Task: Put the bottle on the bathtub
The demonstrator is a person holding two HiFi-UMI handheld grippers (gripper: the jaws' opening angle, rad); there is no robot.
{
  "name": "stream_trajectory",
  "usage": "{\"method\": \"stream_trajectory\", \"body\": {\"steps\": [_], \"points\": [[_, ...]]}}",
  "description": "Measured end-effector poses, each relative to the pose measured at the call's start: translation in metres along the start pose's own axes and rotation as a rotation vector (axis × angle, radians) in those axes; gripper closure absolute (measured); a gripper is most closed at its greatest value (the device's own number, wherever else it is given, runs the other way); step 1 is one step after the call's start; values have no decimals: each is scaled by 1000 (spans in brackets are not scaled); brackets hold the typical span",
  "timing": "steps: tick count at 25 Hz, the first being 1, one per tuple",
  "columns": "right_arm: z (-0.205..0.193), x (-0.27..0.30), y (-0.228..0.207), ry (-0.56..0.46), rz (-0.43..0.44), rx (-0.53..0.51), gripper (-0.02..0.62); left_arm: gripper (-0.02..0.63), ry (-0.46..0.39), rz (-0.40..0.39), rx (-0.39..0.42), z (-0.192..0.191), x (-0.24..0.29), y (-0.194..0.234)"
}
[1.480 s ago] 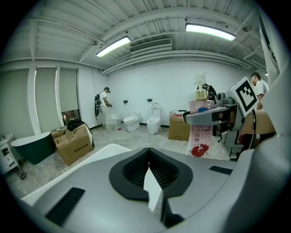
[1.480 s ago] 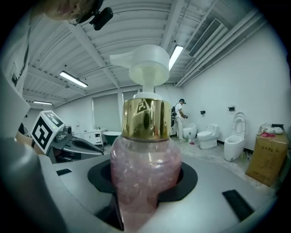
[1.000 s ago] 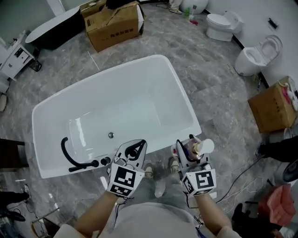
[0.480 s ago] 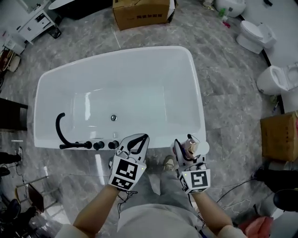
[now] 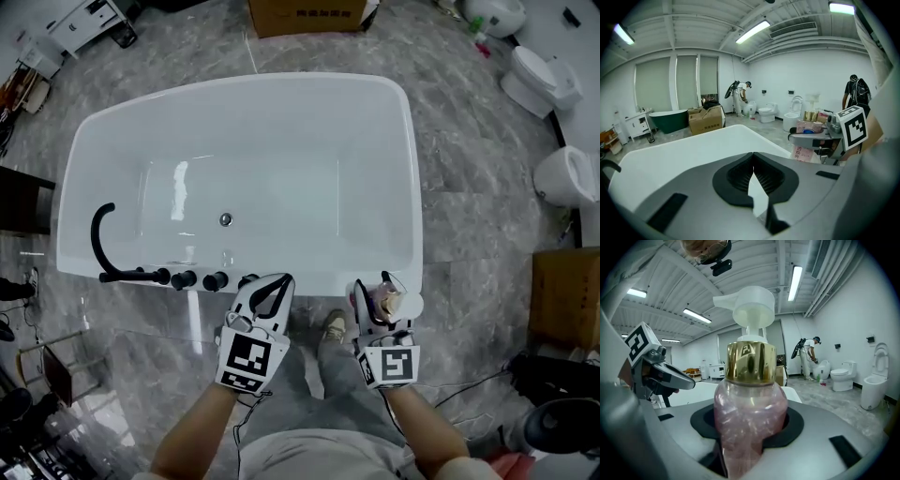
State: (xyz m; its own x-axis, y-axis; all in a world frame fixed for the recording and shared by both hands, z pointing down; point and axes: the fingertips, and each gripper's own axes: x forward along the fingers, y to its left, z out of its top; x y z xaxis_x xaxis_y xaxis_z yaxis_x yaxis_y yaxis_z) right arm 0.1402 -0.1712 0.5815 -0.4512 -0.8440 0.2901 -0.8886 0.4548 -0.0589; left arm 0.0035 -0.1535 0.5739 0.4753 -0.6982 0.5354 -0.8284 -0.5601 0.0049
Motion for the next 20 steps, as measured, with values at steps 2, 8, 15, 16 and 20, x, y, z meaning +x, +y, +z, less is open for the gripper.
{"method": "stream_trajectory", "body": {"steps": [2,8,15,16,20], "points": [[-12,3,-3,-6,-5,-4,376,586,-7,2,-4,-10,5,-1],[-50,10,-13,-38,-42,-1,376,586,15,-6,-5,-53,28,-1],[-83,26,-7,-35,-55,-37,376,586,38,8,-8,-87,38,11],[-84,27,-7,-38,-53,-40,376,586,38,6,-15,-89,39,10],[-93,29,-6,-48,-57,-45,376,586,50,-19,-14,-98,45,5]]}}
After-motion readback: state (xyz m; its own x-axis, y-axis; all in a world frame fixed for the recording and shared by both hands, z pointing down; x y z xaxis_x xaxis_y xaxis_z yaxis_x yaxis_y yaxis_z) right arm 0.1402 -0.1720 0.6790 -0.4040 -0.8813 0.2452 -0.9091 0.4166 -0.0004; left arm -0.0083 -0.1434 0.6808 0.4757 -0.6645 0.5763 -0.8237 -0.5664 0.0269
